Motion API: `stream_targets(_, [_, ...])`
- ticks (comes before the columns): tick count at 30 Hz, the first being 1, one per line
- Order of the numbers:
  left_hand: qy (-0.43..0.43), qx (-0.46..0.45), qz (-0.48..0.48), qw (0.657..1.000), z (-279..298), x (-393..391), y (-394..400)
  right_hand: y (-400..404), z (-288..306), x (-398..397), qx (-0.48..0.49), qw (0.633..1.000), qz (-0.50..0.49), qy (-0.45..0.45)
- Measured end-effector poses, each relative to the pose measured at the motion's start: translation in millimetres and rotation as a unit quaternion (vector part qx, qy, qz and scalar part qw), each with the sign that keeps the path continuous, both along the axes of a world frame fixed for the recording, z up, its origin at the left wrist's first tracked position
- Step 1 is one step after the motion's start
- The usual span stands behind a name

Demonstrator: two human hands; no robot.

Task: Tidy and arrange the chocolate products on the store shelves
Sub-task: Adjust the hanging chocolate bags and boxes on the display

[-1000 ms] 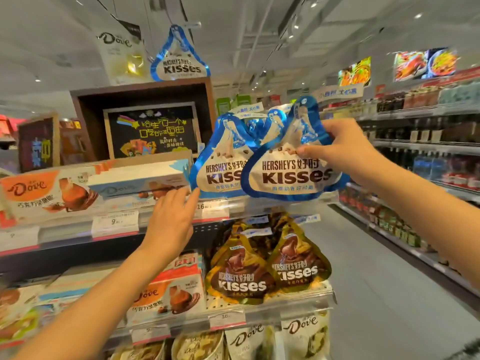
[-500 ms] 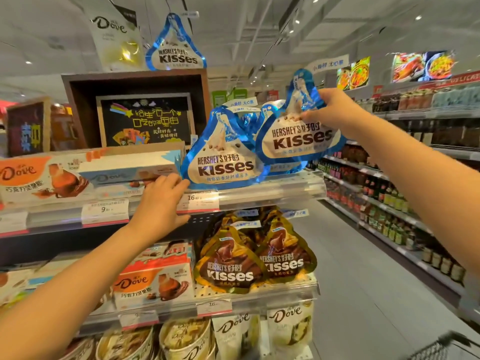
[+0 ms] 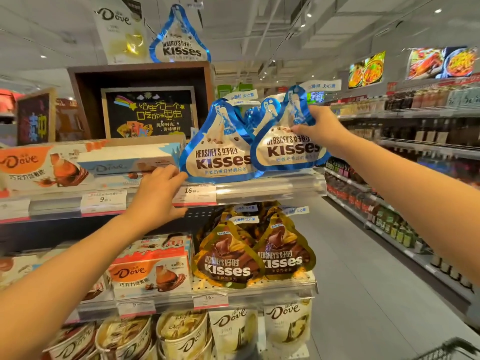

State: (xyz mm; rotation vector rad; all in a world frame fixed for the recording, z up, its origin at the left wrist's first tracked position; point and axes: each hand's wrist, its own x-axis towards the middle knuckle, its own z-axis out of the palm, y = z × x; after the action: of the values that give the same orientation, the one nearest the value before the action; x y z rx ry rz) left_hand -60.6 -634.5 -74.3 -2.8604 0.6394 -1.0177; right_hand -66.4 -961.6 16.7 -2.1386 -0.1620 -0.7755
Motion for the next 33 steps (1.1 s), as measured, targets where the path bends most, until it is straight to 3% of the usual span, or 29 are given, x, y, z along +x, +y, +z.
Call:
stream_targets(8, [0.014,-0.005,-0.003,1.000,0.4,0.6,-0.2,8.8,-16.0,18.6,0.008,0.994,-0.085,-0.074])
stream_targets(12, [0.009,-0.010,-0.008,1.000,-0.2,1.7,0.4,6.3,-17.8,12.4,0.002,1.000,0.020,0.019])
stream_targets(16, [0.003,-0.014,-0.009,1.000,-1.9,3.6,0.5,-5.4,-13.8,6.5,-0.070,0.989,0.071,0.112])
stream_targets(23, [-0.005,-0.016,-0.015,1.000,-3.2,5.6,2.2,2.9,-19.9,8.6,-0.098,0.995,0.022,-0.016])
stream_targets(29, [-0.008,-0.015,-0.012,1.000,-5.0,8.1,2.3,2.7,-27.5,17.4,-0.135,0.991,0.006,0.012])
stream_targets(33, [-0.013,-0.017,-0.013,1.000,-5.7,8.2,1.7,7.2,-33.3,13.5,-0.140,0.990,-0.006,-0.023])
